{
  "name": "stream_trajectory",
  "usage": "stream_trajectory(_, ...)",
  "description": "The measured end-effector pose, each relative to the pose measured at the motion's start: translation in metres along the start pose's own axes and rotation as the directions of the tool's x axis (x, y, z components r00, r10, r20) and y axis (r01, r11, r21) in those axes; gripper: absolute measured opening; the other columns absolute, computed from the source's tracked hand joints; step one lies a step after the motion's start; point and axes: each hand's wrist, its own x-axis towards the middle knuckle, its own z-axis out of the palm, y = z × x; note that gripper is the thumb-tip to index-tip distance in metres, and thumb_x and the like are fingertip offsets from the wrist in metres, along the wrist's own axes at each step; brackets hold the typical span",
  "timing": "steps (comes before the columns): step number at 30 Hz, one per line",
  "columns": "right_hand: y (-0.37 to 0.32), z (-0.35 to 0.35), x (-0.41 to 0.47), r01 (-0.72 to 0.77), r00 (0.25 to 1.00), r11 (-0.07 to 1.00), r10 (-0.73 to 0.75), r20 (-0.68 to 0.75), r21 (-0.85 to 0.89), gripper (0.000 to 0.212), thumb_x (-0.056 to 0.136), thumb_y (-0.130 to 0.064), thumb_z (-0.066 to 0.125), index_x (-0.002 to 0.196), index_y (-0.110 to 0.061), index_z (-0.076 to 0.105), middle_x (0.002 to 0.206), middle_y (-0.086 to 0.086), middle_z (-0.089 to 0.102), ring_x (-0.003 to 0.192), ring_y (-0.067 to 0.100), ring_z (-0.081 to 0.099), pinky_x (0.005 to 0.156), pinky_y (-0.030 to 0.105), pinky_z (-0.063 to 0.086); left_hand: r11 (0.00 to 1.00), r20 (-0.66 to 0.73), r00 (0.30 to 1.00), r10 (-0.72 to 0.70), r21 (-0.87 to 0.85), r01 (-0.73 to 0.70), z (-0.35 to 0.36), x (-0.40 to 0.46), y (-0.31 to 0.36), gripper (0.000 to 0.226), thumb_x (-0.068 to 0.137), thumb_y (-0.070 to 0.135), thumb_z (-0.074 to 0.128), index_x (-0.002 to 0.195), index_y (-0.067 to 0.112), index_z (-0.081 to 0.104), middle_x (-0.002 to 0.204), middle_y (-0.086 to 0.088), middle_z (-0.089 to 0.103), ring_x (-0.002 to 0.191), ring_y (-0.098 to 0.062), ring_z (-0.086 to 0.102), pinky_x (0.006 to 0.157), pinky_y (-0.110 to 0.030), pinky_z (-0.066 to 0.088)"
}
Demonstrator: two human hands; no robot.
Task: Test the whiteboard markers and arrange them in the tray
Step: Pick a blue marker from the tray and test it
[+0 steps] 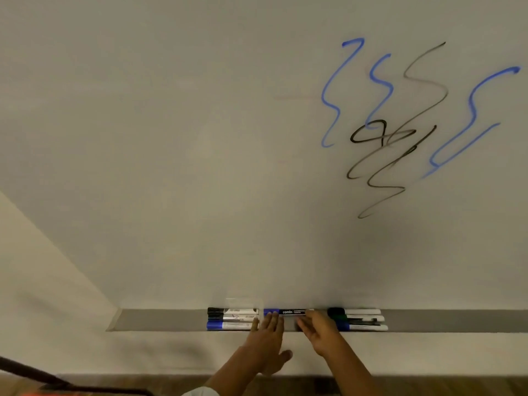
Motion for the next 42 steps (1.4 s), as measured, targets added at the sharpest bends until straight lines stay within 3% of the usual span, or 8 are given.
stream_trajectory(5, -0.011, -0.017, -0.002, 0.119, 0.987, 0.958, -0.143, -0.077, -0.26, 0.002, 0.084, 0.001, 0.067, 0.083, 0.001, 0.066, 0.085, 0.021, 0.07, 0.086, 0.032, 0.067, 0.086, 0.045, 0.058, 0.999, 0.014, 0.999, -0.038, 0.017, 0.037, -0.004, 0.006, 0.008, 0.081, 0.098, 0.054, 0.03, 0.152, 0.007, -0.008, 0.161, -0.015, -0.013, 0.149, -0.032, -0.011, 0.12, -0.054, -0.004)
stream_trajectory(12, -0.046, -0.088, -0.002, 0.277, 0.679, 0.554, -0.691, -0.248, -0.785, 0.025, 0.08, -0.011, 0.074, 0.101, -0.004, 0.065, 0.106, 0.02, 0.067, 0.094, 0.037, 0.064, 0.082, 0.043, 0.055, 0.988, -0.08, 0.995, 0.062, -0.139, -0.073, -0.035, 0.013, 0.045, 0.068, 0.096, 0.049, 0.046, 0.149, 0.011, 0.026, 0.154, -0.015, 0.032, 0.139, -0.033, 0.035, 0.113, -0.046, 0.033)
stream_trajectory(17, -0.067, -0.123, 0.003, 0.136, 0.731, 0.51, -0.63, -0.261, -0.849, 0.063, 0.081, -0.027, 0.076, 0.131, 0.0, 0.047, 0.135, 0.023, 0.044, 0.109, 0.042, 0.057, 0.087, 0.044, 0.049, 0.804, -0.026, 0.999, 0.048, -0.592, -0.054, -0.045, 0.031, 0.084, 0.058, 0.092, 0.043, 0.057, 0.138, 0.013, 0.042, 0.139, -0.009, 0.051, 0.122, -0.023, 0.052, 0.1, -0.032, 0.044)
stream_trajectory(23, -0.076, -0.134, 0.009, 0.174, 0.798, 0.347, -0.598, -0.075, -0.922, 0.048, 0.084, -0.03, 0.073, 0.12, -0.004, 0.056, 0.119, 0.017, 0.064, 0.108, 0.033, 0.061, 0.086, 0.035, 0.05, 0.538, 0.002, 1.0, 0.005, -0.843, -0.001, -0.045, 0.045, 0.119, 0.036, 0.088, 0.024, 0.066, 0.12, 0.021, 0.05, 0.107, 0.0, 0.056, 0.088, -0.012, 0.056, 0.075, -0.022, 0.048)
stream_trajectory(29, -0.088, -0.117, 0.0, 0.285, 0.822, 0.729, -0.52, -0.232, -0.623, 0.036, 0.08, -0.03, 0.078, 0.1, -0.004, 0.064, 0.097, 0.016, 0.07, 0.085, 0.03, 0.066, 0.084, 0.041, 0.056, 0.397, -0.054, 0.958, -0.282, -0.915, 0.065, -0.059, 0.05, 0.13, 0.028, 0.078, 0.025, 0.077, 0.096, 0.016, 0.058, 0.088, 0.0, 0.061, 0.073, -0.012, 0.057, 0.06, -0.018, 0.048)
stream_trajectory(34, -0.146, -0.066, -0.077, 0.446, 0.892, 0.882, -0.453, 0.013, 0.154, 0.008, 0.087, -0.007, 0.065, 0.081, -0.005, 0.06, 0.062, 0.008, 0.044, 0.042, 0.009, 0.042, 0.04, 0.02, 0.037, 0.356, -0.563, 0.711, -0.421, -0.824, -0.442, -0.13, -0.003, 0.15, 0.021, 0.08, 0.011, 0.076, 0.086, 0.027, 0.063, 0.081, 0.007, 0.068, 0.072, -0.006, 0.064, 0.07, -0.02, 0.056)
stream_trajectory(39, -0.18, -0.003, -0.181, 0.634, 0.616, 0.711, -0.702, 0.358, 0.305, 0.021, 0.083, -0.012, 0.059, 0.063, -0.014, 0.06, 0.048, 0.002, 0.04, 0.041, 0.011, 0.04, 0.039, 0.022, 0.031, 0.081, -0.747, 0.489, -0.451, -0.58, -0.81, -0.219, -0.078, 0.16, 0.021, 0.088, 0.01, 0.067, 0.108, 0.015, 0.066, 0.091, -0.005, 0.073, 0.084, -0.017, 0.069, 0.075, -0.03, 0.059)
stream_trajectory(42, -0.187, 0.031, -0.223, 0.741, 0.383, 0.587, -0.767, 0.514, 0.325, 0.026, 0.084, -0.025, 0.049, 0.076, -0.018, 0.073, 0.054, 0.005, 0.056, 0.048, 0.014, 0.053, 0.042, 0.023, 0.038, -0.151, -0.747, 0.511, -0.425, -0.498, -0.854, -0.262, -0.112, 0.158, 0.026, 0.092, 0.015, 0.058, 0.116, 0.008, 0.061, 0.097, -0.012, 0.074, 0.083, -0.019, 0.071, 0.069, -0.025, 0.058)
